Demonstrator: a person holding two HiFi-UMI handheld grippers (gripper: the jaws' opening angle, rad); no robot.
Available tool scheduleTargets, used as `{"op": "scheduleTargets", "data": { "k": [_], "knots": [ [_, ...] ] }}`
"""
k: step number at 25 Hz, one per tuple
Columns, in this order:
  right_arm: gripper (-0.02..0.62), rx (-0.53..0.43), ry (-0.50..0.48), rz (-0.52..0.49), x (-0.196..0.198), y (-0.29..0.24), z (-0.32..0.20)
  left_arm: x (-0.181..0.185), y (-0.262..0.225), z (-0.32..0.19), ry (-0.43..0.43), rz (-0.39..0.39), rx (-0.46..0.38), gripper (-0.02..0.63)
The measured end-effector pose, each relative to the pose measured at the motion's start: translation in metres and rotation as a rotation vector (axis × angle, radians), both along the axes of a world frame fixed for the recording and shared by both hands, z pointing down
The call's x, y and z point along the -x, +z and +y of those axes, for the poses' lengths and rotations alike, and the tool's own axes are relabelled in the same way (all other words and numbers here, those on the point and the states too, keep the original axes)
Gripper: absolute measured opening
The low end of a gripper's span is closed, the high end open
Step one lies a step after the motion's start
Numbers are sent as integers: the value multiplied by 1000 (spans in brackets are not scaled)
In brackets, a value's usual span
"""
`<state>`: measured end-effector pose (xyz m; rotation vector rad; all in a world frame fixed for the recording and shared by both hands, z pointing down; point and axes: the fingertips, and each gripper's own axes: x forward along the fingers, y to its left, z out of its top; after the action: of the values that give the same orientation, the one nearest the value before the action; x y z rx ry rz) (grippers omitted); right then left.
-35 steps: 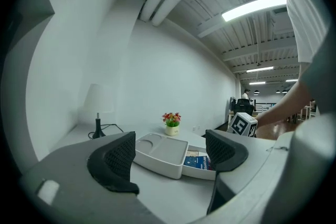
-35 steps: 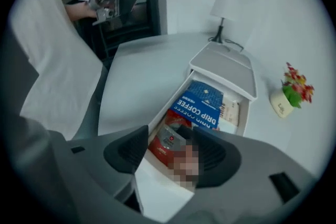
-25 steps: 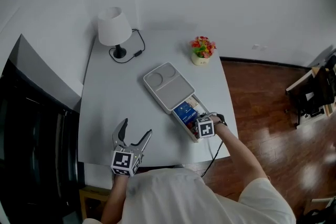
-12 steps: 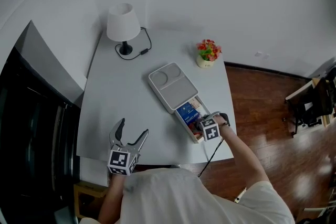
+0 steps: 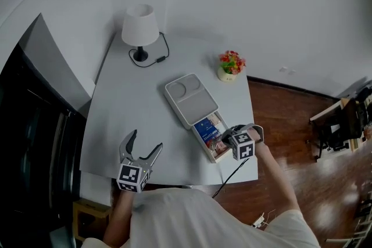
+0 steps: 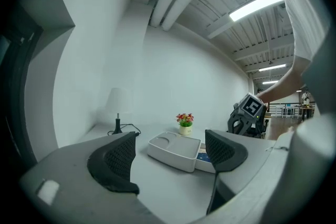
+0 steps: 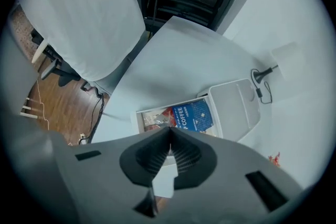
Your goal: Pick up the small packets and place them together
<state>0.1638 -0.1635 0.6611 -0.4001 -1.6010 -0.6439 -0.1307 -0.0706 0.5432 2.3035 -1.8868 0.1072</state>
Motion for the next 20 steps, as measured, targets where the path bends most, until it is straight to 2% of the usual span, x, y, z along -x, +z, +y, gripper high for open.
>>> {"op": "scheduleTargets", "data": {
  "k": [7,14,20],
  "knots": [
    [8,-39,-45,-34,34,-25,-22,12,-1,-2,-19,-1,-2,399],
    [8,-20,-84,-73,89,-24,-52,26,-2,-3,-40,-11,5,399],
    [8,18,-141,-15,129,-2,-63,35,1,1,-62,-32,23,399]
  ]
}}
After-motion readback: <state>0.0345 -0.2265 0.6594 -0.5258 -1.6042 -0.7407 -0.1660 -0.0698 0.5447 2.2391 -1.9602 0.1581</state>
